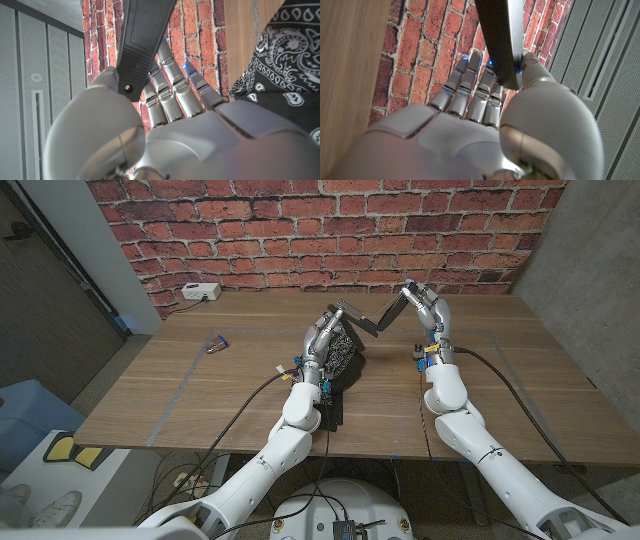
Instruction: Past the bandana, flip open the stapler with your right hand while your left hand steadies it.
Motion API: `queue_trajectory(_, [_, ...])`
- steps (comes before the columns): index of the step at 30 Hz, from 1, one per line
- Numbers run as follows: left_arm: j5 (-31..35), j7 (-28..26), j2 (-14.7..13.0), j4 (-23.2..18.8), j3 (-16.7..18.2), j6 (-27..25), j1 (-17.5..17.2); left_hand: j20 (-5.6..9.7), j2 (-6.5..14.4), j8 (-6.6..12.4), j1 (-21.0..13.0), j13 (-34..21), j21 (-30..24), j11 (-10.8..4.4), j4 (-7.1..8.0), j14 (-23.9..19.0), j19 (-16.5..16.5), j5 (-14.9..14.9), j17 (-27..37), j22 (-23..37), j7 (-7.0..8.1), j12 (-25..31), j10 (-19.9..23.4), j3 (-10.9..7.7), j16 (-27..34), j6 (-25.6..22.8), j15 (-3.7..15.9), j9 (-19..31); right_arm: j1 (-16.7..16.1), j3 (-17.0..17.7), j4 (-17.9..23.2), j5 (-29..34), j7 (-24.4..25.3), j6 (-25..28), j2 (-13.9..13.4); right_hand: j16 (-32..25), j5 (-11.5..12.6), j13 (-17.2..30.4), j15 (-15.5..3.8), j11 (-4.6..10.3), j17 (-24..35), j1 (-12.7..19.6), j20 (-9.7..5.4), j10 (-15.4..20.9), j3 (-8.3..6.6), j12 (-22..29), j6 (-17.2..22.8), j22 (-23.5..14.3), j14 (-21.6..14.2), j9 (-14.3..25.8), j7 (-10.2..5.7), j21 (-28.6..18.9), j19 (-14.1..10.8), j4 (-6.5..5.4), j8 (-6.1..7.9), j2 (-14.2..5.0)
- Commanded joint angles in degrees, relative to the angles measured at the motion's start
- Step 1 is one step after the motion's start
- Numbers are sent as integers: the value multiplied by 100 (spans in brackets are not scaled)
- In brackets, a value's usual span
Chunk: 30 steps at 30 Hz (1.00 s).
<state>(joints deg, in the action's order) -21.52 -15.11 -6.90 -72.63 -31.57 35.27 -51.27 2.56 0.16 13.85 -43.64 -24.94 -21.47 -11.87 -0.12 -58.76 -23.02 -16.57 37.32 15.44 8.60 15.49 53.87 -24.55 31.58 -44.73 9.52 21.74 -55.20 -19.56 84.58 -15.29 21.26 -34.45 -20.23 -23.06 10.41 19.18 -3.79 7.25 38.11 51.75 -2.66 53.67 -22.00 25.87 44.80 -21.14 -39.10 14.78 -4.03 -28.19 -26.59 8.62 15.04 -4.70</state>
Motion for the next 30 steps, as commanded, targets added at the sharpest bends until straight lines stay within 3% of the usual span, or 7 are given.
queue_trajectory(1, [-30, 88, 96, 249, 46, 257, 78, -3, 931, -5, -959, -26, -62, -24, -24, 50, -28, -46, 23, 19, 197, -16, 75, -14, 17, -171, 383, 16, -27, 36, -35, -23, 88, 15, 77, 23, 17, 12, -992, 153, 7, 631, -296, 162, -405, 16, 320, -28, -30, 27, -242, -38, 60, -349, 15, -641])
queue_trajectory(7, [-10, 96, 116, 320, 80, 337, 137, 102, 938, -5, -955, -34, -90, -22, -3, 56, -80, -56, 59, 5, 172, -35, 81, -4, 23, -188, 381, 30, -52, 64, -70, -69, 115, -31, 112, 36, 15, -2, -993, 143, 12, 637, -298, 171, -414, 12, 326, -31, -39, 29, -239, -59, 75, -345, 9, -637])
queue_trajectory(25, [24, 73, 201, 475, 154, 578, 203, 112, 935, -18, -947, -46, -99, -22, 23, 69, -81, -67, 94, -22, 163, -56, 95, 11, 18, -180, 379, 44, -100, 124, -106, -180, 140, -103, 174, 59, 8, -2, -993, 126, 37, 648, -288, 196, -428, 23, 354, -34, -78, 34, -230, -118, 117, -337, -4, -632])
queue_trajectory(30, [45, 68, 303, 623, 193, 850, 252, 110, 936, -21, -945, -49, -100, -22, 31, 70, -79, -71, 103, -30, 159, -62, 98, 13, 17, -186, 378, 44, -101, 138, -111, -296, 67, -129, 179, 57, 6, 0, -993, 115, 47, 649, -288, 200, -427, 26, 356, -34, -97, 35, -223, -134, 120, -336, -8, -630])
